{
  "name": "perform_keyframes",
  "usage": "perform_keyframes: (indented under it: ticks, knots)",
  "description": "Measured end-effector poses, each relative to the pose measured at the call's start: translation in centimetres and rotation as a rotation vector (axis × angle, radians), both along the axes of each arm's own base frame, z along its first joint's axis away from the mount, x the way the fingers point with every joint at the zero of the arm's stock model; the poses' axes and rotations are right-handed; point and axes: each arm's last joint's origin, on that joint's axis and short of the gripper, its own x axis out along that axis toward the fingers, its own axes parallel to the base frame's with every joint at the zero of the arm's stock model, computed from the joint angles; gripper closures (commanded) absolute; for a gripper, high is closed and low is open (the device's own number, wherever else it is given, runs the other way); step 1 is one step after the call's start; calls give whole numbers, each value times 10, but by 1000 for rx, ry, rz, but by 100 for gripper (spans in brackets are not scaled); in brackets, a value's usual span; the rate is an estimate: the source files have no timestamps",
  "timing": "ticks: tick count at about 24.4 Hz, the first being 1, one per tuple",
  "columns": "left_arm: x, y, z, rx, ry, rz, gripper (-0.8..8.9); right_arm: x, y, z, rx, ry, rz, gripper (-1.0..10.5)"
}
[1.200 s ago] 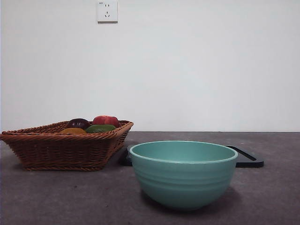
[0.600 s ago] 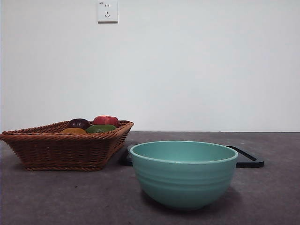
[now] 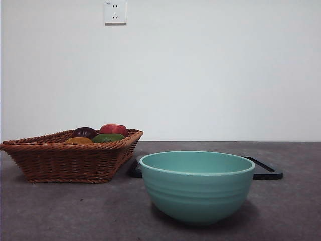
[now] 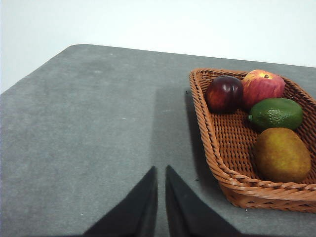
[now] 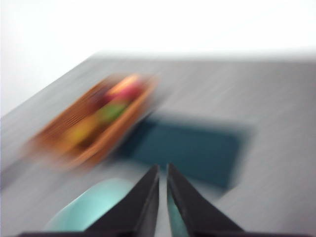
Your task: Pick up the wifruite, put it on the bowl, pick up the plate, put it on desk
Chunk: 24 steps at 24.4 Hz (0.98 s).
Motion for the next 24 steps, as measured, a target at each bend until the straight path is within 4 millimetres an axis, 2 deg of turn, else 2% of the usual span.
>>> perform_keyframes:
  ticks: [2,4,8,11,14,24]
  knots:
    - [0,0,0,0,0,0,789,16,-4,-25,-32,-169,-113,924]
    - [0,0,0,0,0,0,789,28,-8,-54,-57,-220,-174,924]
    - [0,0,0,0,0,0,789,40,-16,-109,-97,-126,-282,924]
    - [0,0,0,0,0,0,789,43,-20,-136,-116,-69,-360,924]
    - [0,0,0,0,0,0,789,44,-21,-145,-129,-56,-406,924]
    - [0,0,0,0,0,0,789,44,-23,-146,-156,-52,-484,924]
